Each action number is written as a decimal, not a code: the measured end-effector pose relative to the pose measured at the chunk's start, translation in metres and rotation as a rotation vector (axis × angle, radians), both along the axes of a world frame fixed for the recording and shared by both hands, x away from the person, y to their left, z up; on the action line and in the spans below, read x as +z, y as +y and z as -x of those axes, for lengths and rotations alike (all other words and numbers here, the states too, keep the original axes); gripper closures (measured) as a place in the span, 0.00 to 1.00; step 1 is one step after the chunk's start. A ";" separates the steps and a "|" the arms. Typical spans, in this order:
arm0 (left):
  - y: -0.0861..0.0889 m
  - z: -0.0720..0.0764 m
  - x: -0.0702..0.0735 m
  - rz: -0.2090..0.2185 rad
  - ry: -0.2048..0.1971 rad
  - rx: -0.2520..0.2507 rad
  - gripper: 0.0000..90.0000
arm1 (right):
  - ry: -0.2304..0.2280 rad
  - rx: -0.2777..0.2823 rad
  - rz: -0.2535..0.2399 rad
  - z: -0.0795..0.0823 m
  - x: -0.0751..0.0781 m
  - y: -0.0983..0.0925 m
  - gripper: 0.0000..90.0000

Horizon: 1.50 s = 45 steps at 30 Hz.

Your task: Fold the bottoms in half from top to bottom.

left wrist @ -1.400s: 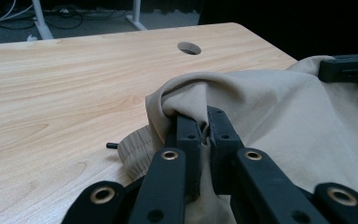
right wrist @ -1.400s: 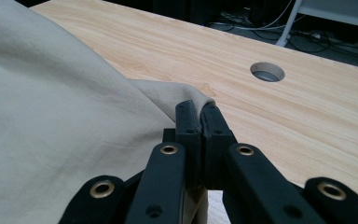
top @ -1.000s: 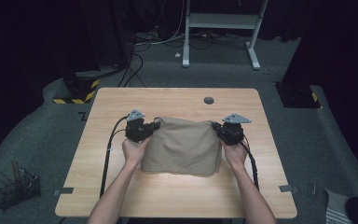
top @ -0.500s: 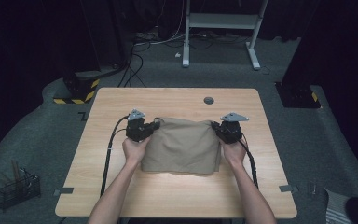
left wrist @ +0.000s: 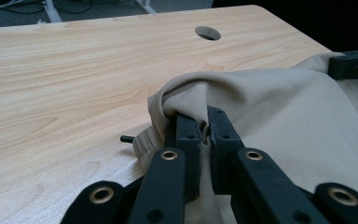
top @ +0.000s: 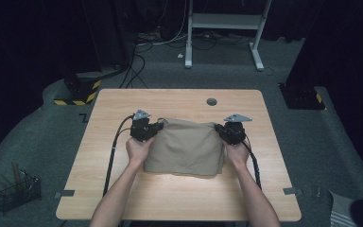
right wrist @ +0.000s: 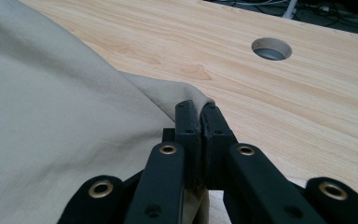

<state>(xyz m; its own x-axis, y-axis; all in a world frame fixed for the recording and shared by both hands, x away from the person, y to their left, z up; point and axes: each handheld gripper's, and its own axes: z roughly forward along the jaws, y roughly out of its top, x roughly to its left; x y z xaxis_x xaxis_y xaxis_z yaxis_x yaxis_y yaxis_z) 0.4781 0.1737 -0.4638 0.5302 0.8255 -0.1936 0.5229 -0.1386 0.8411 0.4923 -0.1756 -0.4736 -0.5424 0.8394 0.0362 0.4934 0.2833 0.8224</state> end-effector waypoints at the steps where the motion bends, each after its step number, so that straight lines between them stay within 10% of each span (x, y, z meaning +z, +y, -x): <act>1: 0.000 -0.001 0.000 -0.001 0.001 0.000 0.95 | 0.001 0.000 -0.002 0.000 0.000 0.000 0.97; 6: -0.001 -0.006 -0.005 -0.003 0.015 0.010 0.94 | 0.011 -0.006 -0.008 -0.004 -0.004 -0.001 0.96; 10: -0.008 -0.004 -0.007 -0.100 -0.024 0.019 0.94 | 0.005 -0.006 0.028 -0.005 -0.007 0.003 0.96; 19: -0.003 -0.012 -0.015 -0.046 0.025 0.029 0.93 | 0.025 -0.015 0.038 -0.009 -0.015 0.004 0.96; 36: -0.006 -0.019 -0.028 -0.101 0.091 0.011 0.94 | 0.093 -0.037 0.082 -0.019 -0.036 0.008 0.96; 45: -0.005 0.001 -0.036 -0.090 0.097 -0.016 0.95 | 0.098 -0.020 0.130 -0.011 -0.043 0.015 0.96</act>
